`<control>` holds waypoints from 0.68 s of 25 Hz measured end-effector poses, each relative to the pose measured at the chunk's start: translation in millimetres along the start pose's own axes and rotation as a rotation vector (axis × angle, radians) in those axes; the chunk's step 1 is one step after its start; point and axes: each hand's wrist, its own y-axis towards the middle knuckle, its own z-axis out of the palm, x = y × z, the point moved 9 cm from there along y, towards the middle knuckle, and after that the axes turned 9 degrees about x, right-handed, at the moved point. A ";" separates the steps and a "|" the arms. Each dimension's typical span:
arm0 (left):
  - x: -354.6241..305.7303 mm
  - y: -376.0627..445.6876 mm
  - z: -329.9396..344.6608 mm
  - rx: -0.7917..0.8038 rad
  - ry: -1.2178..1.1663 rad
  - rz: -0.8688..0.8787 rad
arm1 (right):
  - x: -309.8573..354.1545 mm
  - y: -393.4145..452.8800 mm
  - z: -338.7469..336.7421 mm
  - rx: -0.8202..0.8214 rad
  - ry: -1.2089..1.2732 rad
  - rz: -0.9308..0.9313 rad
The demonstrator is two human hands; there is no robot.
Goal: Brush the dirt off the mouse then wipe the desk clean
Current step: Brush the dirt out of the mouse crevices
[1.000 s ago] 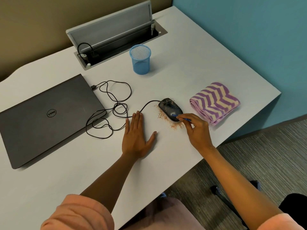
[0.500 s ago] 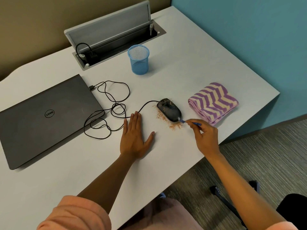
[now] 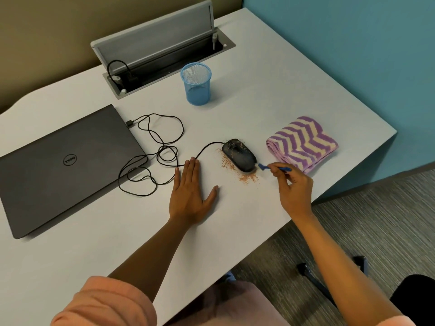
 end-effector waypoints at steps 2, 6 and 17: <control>0.7 -0.2 0.5 0.000 0.000 -0.001 | 7.4 15.5 0.1 -0.030 -0.018 -0.012; 0.9 -0.6 0.5 -0.002 0.002 0.000 | 15.2 17.1 20.7 0.052 -0.020 -0.019; 2.0 0.2 1.4 0.004 -0.010 0.003 | 24.9 11.3 25.7 0.038 -0.083 -0.048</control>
